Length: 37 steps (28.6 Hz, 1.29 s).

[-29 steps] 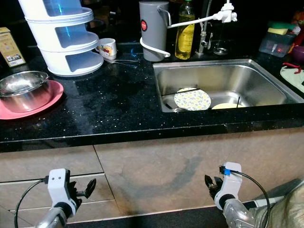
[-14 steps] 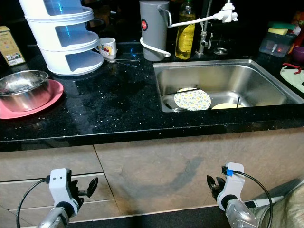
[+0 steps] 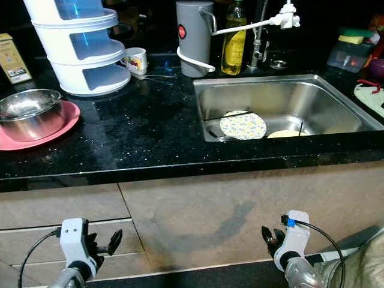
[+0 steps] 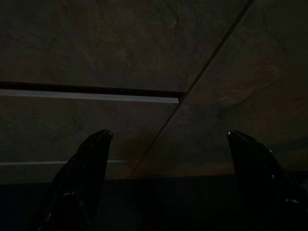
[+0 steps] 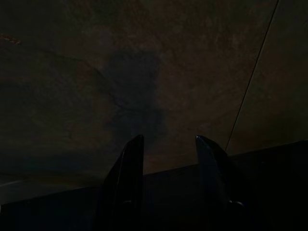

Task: Kitchen organization

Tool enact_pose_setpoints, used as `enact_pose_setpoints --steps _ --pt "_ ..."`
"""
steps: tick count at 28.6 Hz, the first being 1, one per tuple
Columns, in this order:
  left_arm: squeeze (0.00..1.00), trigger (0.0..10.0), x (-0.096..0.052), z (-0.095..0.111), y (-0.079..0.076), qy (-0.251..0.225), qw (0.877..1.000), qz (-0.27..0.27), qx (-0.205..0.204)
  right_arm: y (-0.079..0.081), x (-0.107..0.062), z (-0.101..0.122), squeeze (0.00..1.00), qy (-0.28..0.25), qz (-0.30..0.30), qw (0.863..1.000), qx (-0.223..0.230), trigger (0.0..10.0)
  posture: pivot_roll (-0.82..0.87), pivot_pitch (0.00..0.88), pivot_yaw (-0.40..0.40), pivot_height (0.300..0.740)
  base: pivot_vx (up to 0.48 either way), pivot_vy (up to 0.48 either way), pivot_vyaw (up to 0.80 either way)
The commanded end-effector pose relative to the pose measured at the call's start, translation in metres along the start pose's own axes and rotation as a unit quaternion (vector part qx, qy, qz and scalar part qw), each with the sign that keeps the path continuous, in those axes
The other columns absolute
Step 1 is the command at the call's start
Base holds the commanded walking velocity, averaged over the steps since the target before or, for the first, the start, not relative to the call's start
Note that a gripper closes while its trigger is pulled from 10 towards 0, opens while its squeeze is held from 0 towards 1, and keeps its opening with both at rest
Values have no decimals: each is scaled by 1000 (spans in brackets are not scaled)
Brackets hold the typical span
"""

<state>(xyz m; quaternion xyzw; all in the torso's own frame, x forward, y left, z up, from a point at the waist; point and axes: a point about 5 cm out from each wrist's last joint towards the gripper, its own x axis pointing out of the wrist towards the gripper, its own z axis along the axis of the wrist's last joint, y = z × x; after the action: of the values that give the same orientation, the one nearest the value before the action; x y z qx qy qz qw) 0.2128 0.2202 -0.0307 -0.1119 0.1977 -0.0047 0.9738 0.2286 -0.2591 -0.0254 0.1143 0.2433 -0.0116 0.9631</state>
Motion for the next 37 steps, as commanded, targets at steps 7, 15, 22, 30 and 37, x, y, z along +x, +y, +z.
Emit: enact_pose_setpoints --steps 7,15,22,30,37 --pt "0 10000 -2 0 3 -1 1000 4 4 0 -1 -3 0 9 5 1000 0 10000 31 0 -47 740 0 0 0" --pt "0 10000 -3 1 4 -3 1000 1 3 2 -1 -4 0 10 10 1000 -2 10000 34 0 -48 740 0 0 0" --pt "0 10000 -5 -1 3 -3 1000 -7 2 1 -2 -5 0 11 15 1000 -5 10000 30 0 -46 740 0 0 0" --pt "0 10000 -6 -4 1 3 1000 -14 0 1 -3 -7 0 14 15 1000 -6 10000 27 0 -44 740 0 0 0" --pt "0 10000 -8 -8 0 10 1000 -17 -3 1 -5 -11 0 21 18 1000 -8 10000 32 0 -44 740 0 0 0"
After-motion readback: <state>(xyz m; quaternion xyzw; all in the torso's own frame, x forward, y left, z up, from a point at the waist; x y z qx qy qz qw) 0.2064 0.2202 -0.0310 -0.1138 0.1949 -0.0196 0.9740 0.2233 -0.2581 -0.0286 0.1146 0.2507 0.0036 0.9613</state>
